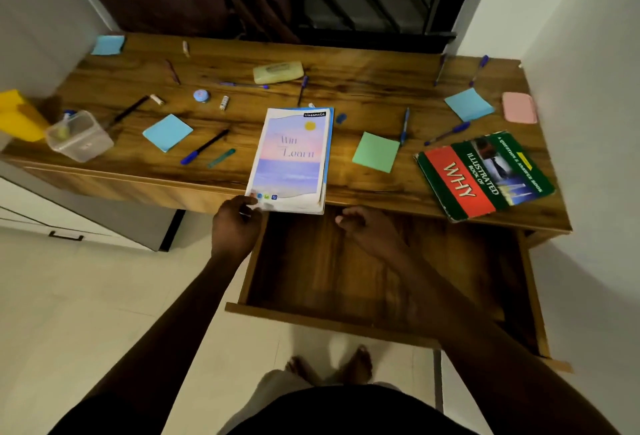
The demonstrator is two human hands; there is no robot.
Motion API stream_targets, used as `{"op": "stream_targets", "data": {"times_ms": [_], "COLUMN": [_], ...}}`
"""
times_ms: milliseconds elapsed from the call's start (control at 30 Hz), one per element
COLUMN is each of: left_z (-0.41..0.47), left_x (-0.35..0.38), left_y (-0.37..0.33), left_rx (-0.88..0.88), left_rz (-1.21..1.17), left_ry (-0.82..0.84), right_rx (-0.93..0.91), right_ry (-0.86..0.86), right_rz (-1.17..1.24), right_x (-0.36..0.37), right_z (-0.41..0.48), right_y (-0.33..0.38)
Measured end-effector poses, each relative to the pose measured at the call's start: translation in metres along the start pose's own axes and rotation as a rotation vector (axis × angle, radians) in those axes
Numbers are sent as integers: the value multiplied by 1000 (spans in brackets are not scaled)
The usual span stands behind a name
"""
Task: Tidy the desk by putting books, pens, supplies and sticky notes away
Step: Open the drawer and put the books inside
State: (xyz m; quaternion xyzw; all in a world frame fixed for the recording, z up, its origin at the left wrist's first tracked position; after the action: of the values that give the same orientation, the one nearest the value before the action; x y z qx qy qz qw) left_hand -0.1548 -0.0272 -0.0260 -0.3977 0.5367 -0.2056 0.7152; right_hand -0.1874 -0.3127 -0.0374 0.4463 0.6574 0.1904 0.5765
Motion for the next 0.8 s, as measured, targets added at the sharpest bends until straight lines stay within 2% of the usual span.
{"op": "stream_targets", "data": {"times_ms": [100,200,300,367,467,533,667,800], "left_z": [17,34,47,52,59,63,75,82], "left_x": [-3,3,12,17,19,19,16,11], "left_y": [-1,7,17,14,7,5,-2,0], "left_rx": [-102,-249,-496,-593,-585,-580,-501,-491], "left_rz": [-5,-74,-231,-363,-408,-402,-434,-464], "left_ry": [-42,8,92,131,170,188,241,215], "right_rx": [87,206,303,336,346,374,524,467], "right_ry": [10,-7,-11,-41,-140,-139,-9,97], "right_rz": [157,316,429,456,474,558,760,785], "right_x": [19,32,46,54,58,57,55,56], "right_z": [22,30,35,37,40,44,52,52], "right_y": [12,28,33,34,42,47,60,62]}}
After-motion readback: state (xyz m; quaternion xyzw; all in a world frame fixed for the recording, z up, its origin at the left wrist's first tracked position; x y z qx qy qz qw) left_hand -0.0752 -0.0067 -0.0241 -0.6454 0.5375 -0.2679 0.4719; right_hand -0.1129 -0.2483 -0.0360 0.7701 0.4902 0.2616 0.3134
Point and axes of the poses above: each hand's wrist, its own z-axis towards the middle knuckle, its own x-axis out of the palm, y = z × x, the point moved 2 cm from there along z, towards the middle knuckle, and after that the axes turned 14 degrees about -y, right-handed, at the moved point
